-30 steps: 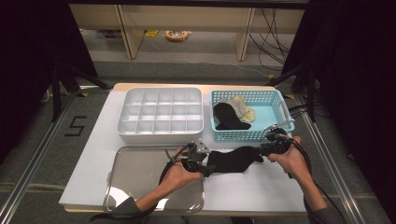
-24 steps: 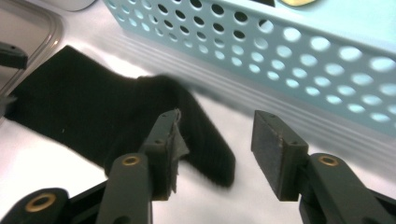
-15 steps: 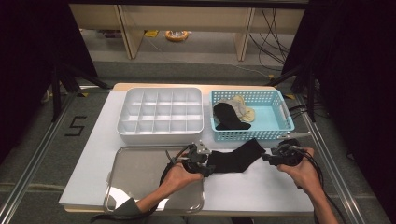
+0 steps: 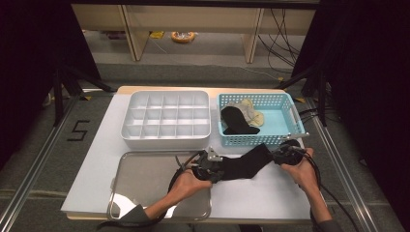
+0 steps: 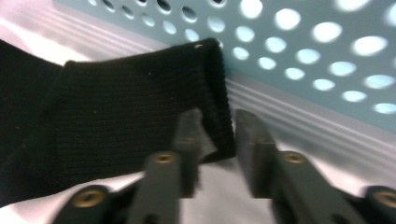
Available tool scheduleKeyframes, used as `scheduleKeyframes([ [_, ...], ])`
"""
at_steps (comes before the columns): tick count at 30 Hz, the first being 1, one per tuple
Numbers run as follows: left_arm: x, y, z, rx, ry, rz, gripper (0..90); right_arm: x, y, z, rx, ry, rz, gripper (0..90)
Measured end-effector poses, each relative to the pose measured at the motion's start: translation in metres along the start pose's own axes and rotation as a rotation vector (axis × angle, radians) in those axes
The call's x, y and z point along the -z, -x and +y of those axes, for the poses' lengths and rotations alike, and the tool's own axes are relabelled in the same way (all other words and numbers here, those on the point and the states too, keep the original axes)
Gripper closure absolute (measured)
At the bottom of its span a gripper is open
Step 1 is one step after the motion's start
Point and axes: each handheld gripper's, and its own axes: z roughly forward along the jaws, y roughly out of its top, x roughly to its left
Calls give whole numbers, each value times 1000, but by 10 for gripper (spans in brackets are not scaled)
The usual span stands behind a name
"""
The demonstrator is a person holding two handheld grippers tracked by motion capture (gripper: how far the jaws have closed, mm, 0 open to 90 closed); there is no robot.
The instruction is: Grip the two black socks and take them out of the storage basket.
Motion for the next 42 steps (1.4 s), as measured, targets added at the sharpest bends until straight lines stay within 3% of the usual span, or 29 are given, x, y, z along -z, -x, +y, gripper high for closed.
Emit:
scheduleKeyframes([
  [2, 0, 0, 0, -13, 4, 0, 802, 2, 0, 0, -5, -7, -4, 840],
  [3, 0, -1, 0, -15, 5, -8, 832, 2, -1, -1, -25, 21, -2, 851],
  [4, 1, -1, 0, -11, 7, -24, 852, 7, -1, -1, -25, 12, 19, 856],
  [5, 2, 0, 0, 14, 13, -32, 858, 10, 0, -3, -16, 21, 10, 858],
  [6, 4, -1, 0, 5, 24, -44, 862, 17, -1, -3, -29, 19, 16, 861],
  [7, 8, 0, 1, 13, 27, -63, 863, 21, -2, -6, -29, 53, 17, 861],
  [8, 11, 1, 1, 18, 28, -79, 863, 33, -1, -7, -8, 18, 26, 861],
  [9, 15, 2, 1, 5, 21, -98, 864, 40, -1, -8, -37, 16, 75, 861],
  [10, 19, 4, 1, 5, 17, -122, 864, 47, 1, -10, 14, 40, 75, 861],
  [11, 22, 8, 0, 26, 31, -149, 863, 56, 0, -12, -15, 20, 77, 861],
  [13, 30, 15, 0, 6, 32, -179, 862, 71, 0, -18, -4, 51, 104, 861],
  [14, 32, 18, 0, -2, 33, -181, 860, 80, 0, -23, -22, 39, 113, 861],
  [16, 36, 24, 0, -28, 26, -191, 852, 88, -1, -29, -13, 25, 130, 861],
  [18, 35, 30, -1, -57, 12, -166, 809, 93, -5, -36, -49, -21, 132, 860],
  [20, 30, 36, -3, -73, 4, -152, 769, 92, -5, -44, -34, -49, 109, 859],
  [21, 28, 37, -3, -84, -6, -155, 754, 88, -2, -47, 1, -27, 103, 859],
  [23, 25, 40, -4, -70, 0, -148, 671, 83, 4, -53, -1, -46, 83, 858],
  [24, 25, 39, -4, -100, -19, -140, 662, 81, 5, -55, -6, -48, 80, 858],
  [25, 26, 39, -4, -98, -14, -134, 643, 79, 7, -57, -7, -55, 72, 858],
  [26, 27, 38, -4, -88, -4, -123, 608, 78, 5, -59, -69, -64, 68, 858],
  [27, 28, 36, -3, -89, 3, -116, 595, 76, 9, -59, -26, -80, 63, 858],
  [30, 31, 34, -3, -45, 33, -93, 539, 74, 13, -59, -34, -85, 37, 855],
  [31, 32, 32, -4, -43, 38, -92, 537, 73, 11, -60, -74, -78, 41, 845],
  [36, 38, 28, -11, -25, 46, -65, 457, 68, 13, -62, -19, -98, 31, 754],
  [37, 40, 27, -12, -23, 51, -63, 444, 68, 12, -62, -29, -90, 27, 731],
  [38, 43, 27, -14, -5, 30, -65, 431, 69, 10, -62, -78, -80, 25, 721],
  [40, 47, 23, -17, -8, 57, -56, 391, 72, 14, -58, -55, -72, 8, 643],
  [41, 49, 22, -19, -9, 65, -57, 382, 73, 12, -57, -93, -45, 6, 627],
  [42, 53, 22, -21, 18, 62, -47, 373, 75, 12, -55, -99, -34, 15, 625],
])
